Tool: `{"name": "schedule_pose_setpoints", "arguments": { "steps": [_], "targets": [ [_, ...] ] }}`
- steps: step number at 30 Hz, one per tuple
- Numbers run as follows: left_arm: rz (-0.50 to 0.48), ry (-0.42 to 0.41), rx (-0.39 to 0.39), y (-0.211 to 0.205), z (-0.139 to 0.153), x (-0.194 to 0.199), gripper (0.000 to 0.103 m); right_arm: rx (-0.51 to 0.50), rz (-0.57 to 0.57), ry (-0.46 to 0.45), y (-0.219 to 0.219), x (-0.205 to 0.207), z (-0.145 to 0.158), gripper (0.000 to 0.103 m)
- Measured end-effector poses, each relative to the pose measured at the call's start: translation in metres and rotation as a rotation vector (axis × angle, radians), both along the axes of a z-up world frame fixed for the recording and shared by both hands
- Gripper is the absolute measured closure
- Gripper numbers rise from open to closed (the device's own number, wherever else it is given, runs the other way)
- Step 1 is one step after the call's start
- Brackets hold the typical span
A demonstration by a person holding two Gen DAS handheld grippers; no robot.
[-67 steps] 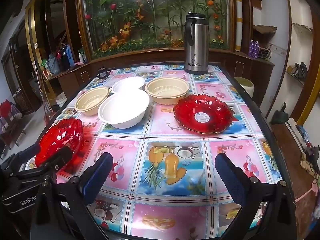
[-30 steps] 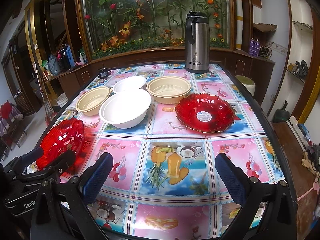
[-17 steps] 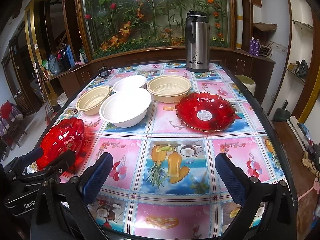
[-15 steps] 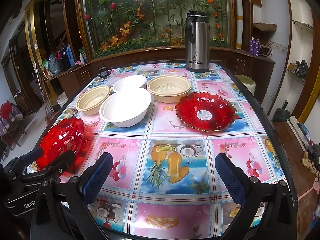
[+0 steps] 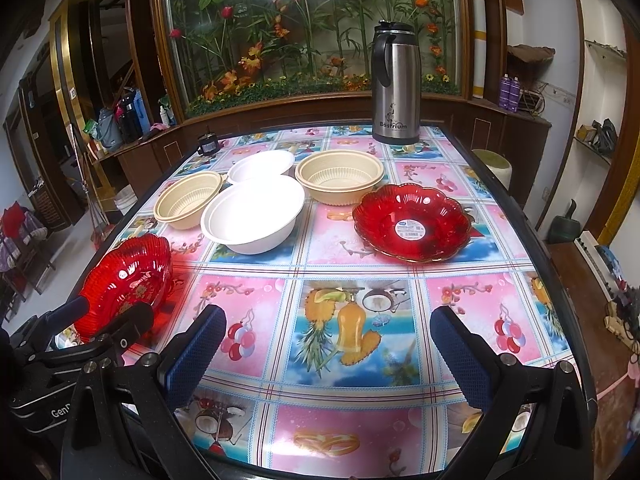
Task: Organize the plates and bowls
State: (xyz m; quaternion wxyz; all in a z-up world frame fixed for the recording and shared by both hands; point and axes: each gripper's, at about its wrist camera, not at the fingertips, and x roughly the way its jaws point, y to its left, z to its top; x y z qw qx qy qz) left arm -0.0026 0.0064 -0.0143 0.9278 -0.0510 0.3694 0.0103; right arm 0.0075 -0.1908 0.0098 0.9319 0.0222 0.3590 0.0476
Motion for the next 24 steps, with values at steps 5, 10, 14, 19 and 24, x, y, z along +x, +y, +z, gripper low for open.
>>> {"name": "schedule_pose_setpoints", "arguments": {
  "steps": [5,10,14,19,24],
  "targets": [
    [0.006,0.001,0.002,0.0011,0.0,-0.0009,0.0,0.004,0.003,0.002,0.0003,-0.0002,0.0009,0.0],
    [0.008,0.003,0.002,0.0009,0.002,-0.0004,0.0,0.008,0.006,0.004,0.0018,-0.0002,0.0009,0.0],
    [0.007,0.002,0.003,0.0013,0.0022,-0.0006,0.0,0.01,0.005,0.005,0.0023,-0.0005,0.0006,0.0],
    [0.007,0.003,0.0,0.0029,0.003,-0.0017,0.0,0.01,0.007,0.008,0.0034,0.0013,0.0013,0.0],
    [0.007,0.002,0.001,0.0047,0.0044,-0.0017,0.0,0.009,0.007,0.005,0.005,0.0017,0.0012,0.0]
  ]
}}
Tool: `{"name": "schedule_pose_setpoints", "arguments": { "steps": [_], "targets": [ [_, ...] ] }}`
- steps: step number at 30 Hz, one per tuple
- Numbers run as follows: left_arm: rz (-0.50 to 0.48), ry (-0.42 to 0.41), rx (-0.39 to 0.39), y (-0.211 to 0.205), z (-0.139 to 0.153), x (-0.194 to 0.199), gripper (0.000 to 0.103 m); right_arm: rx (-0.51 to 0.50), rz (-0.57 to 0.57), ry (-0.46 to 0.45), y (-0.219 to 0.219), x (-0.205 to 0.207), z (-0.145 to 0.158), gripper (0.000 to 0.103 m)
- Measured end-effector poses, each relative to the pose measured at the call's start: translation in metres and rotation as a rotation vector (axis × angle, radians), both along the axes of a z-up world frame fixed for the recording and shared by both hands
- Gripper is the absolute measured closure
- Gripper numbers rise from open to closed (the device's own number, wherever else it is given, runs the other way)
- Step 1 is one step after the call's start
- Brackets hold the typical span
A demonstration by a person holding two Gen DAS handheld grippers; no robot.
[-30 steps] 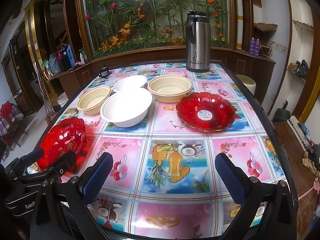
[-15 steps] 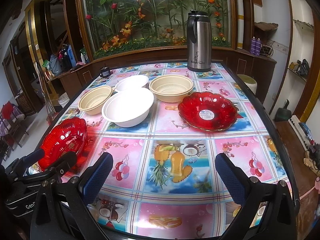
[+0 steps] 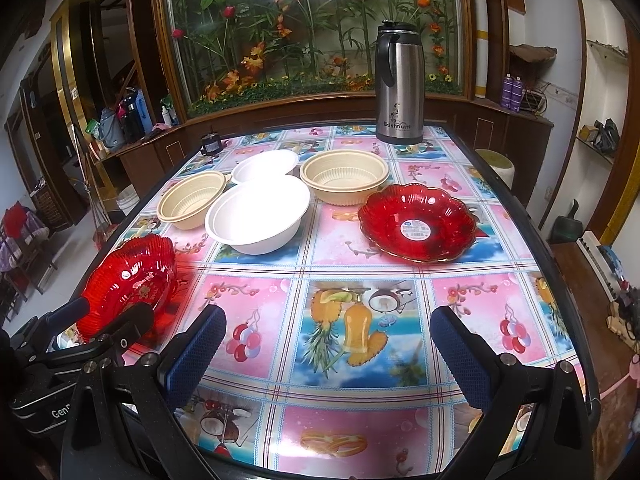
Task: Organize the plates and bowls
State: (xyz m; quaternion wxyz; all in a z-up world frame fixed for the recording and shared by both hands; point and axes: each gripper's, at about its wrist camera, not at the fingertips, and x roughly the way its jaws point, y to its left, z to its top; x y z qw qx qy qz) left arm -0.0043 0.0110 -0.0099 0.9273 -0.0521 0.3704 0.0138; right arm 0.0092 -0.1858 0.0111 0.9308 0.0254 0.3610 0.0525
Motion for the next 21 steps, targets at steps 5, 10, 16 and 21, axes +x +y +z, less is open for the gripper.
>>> {"name": "schedule_pose_setpoints", "arguments": {
  "steps": [5,10,16,21],
  "targets": [
    [-0.002,-0.001,0.001,0.001,0.001,-0.001,0.0,0.001,0.006,-0.001,0.0,0.0,0.0,0.0],
    [-0.016,-0.017,-0.003,0.01,0.005,-0.005,0.0,0.008,0.016,0.001,0.0,0.001,-0.002,0.0],
    [0.063,-0.057,-0.011,0.072,0.009,-0.029,0.0,0.098,0.109,0.04,0.012,0.003,-0.005,0.0],
    [0.237,0.009,-0.11,0.149,-0.007,-0.024,0.0,0.16,0.265,0.111,0.055,0.017,-0.012,0.0]
  ]
}}
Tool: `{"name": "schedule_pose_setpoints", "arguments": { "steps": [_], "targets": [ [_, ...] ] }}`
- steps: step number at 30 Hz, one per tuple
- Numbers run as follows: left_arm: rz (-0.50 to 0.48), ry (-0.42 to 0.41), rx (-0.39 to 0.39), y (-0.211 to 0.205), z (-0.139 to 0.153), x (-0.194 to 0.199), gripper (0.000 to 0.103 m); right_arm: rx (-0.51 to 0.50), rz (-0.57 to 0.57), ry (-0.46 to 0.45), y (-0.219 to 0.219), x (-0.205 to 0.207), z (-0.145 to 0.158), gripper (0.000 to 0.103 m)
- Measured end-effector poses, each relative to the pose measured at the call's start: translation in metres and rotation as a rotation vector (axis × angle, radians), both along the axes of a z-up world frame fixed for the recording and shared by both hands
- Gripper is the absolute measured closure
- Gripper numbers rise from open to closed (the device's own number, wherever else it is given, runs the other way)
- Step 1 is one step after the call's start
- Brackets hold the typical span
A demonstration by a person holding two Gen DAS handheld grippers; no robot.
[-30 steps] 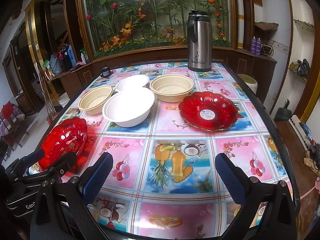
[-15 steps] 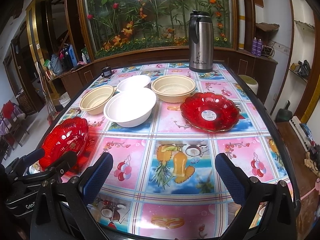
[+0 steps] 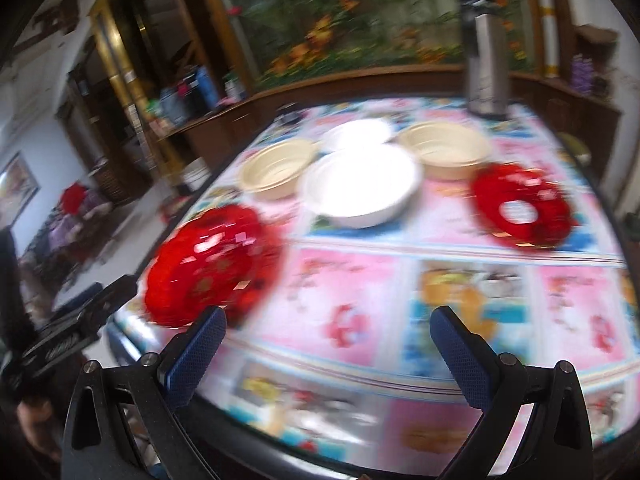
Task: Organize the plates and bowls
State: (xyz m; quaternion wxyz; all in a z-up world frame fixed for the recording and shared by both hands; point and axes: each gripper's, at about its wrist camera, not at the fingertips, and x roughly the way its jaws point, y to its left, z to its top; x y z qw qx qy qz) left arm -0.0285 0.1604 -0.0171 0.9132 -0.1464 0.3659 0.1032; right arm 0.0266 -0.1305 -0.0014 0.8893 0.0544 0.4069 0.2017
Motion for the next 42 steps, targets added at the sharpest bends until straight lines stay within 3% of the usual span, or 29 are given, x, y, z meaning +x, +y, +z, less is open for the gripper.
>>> {"name": "schedule_pose_setpoints", "arguments": {
  "steps": [6,8,9,11,13,15,17,18,20,21,23,32,42],
  "targets": [
    [0.066,0.096,-0.033,0.033,-0.025,0.028,0.0,0.064,0.094,0.048,0.039,0.016,-0.008,0.001],
    [0.059,0.118,-0.034,0.035,-0.031,0.037,0.001,0.127,0.104,0.109,0.046,0.029,-0.015,0.002],
    [0.062,0.124,-0.029,0.036,-0.033,0.04,0.007,0.155,0.106,0.149,0.05,0.037,-0.019,0.005],
    [0.065,0.143,-0.025,0.036,-0.038,0.047,0.017,0.195,0.138,0.197,0.062,0.05,-0.026,0.014],
    [0.064,0.176,-0.034,0.036,-0.047,0.055,0.044,0.204,0.133,0.273,0.074,0.068,-0.039,0.037],
    [0.057,0.202,-0.06,0.039,-0.054,0.058,0.049,0.214,0.133,0.348,0.084,0.085,-0.055,0.051],
    [0.057,0.232,-0.054,0.038,-0.062,0.063,0.063,0.205,0.124,0.391,0.092,0.097,-0.067,0.055],
    [0.062,0.237,-0.048,0.038,-0.065,0.065,0.068,0.209,0.12,0.412,0.096,0.101,-0.074,0.063],
    [0.091,0.232,-0.004,0.039,-0.066,0.061,0.086,0.189,0.108,0.412,0.099,0.104,-0.078,0.079],
    [0.097,0.229,-0.002,0.042,-0.066,0.06,0.094,0.161,0.087,0.4,0.099,0.105,-0.08,0.092],
    [0.096,0.221,-0.04,0.046,-0.066,0.056,0.095,0.168,0.072,0.405,0.095,0.106,-0.083,0.092],
    [0.111,0.118,-0.008,0.049,-0.033,0.023,0.095,0.16,0.126,0.276,0.096,0.077,-0.049,0.091],
    [0.017,0.175,0.005,0.025,-0.056,0.02,0.095,0.141,0.091,0.294,0.074,0.047,-0.062,0.09]
  ]
}}
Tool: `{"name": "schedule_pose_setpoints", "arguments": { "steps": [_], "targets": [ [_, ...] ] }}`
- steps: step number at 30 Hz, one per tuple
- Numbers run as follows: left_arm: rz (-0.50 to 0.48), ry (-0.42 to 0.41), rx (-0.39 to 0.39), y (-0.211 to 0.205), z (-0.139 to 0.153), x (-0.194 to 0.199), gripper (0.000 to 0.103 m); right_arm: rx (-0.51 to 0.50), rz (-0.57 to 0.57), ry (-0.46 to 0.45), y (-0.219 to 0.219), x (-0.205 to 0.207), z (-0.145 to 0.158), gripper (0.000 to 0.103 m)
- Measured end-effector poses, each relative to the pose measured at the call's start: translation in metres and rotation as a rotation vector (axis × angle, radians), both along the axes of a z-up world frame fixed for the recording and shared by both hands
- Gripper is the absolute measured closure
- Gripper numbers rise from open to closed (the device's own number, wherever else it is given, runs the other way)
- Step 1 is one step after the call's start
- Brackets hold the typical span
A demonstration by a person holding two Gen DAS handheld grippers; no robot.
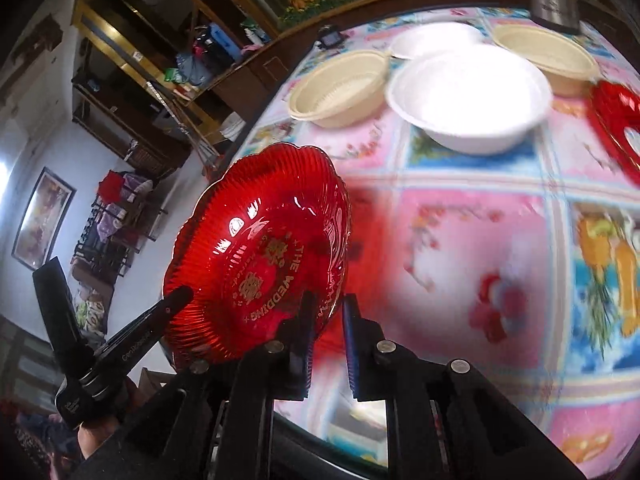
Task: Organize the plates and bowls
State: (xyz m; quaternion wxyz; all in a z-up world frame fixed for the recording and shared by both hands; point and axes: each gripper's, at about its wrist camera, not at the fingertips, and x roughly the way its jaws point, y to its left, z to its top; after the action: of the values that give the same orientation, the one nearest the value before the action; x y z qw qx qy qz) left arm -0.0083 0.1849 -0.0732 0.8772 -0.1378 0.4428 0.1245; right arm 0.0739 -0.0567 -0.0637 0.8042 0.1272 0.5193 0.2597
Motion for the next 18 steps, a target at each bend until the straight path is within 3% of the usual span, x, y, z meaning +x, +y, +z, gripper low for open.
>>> {"name": "schedule_pose_setpoints", "arguments": {
  "steps": [3,5,6,8,9,10,11,15,18],
  "targets": [
    [-0.015,0.014,0.005,-0.008,-0.008,0.001,0.095,-0.009,-0.015,0.018,-0.009,-0.004,-0.009,0.09],
    [-0.016,0.017,-0.011,-0.008,-0.011,0.0,0.094,-0.009,-0.012,0.04,-0.011,-0.003,-0.014,0.085],
    [-0.014,0.014,-0.017,-0.007,-0.01,-0.001,0.089,0.001,-0.012,0.041,-0.013,-0.003,-0.015,0.085],
    [-0.005,0.013,-0.019,-0.002,-0.007,-0.003,0.064,0.005,0.0,0.03,-0.014,-0.005,-0.012,0.083],
    [0.014,0.003,-0.023,0.002,-0.004,-0.005,0.046,0.003,-0.003,0.025,-0.016,-0.005,-0.011,0.078],
    [0.036,-0.014,-0.031,0.007,-0.001,-0.006,0.042,0.009,-0.012,0.024,-0.02,-0.003,-0.011,0.068],
    [0.059,-0.032,-0.04,0.014,0.005,-0.008,0.042,0.021,-0.022,0.026,-0.025,-0.001,-0.01,0.065],
    [0.075,-0.097,-0.04,0.023,0.035,-0.001,0.042,0.061,-0.074,0.012,-0.047,0.006,0.003,0.062],
    [0.015,-0.154,-0.033,0.006,0.061,0.016,0.025,0.092,-0.122,-0.019,-0.068,0.013,0.018,0.054]
  ]
}}
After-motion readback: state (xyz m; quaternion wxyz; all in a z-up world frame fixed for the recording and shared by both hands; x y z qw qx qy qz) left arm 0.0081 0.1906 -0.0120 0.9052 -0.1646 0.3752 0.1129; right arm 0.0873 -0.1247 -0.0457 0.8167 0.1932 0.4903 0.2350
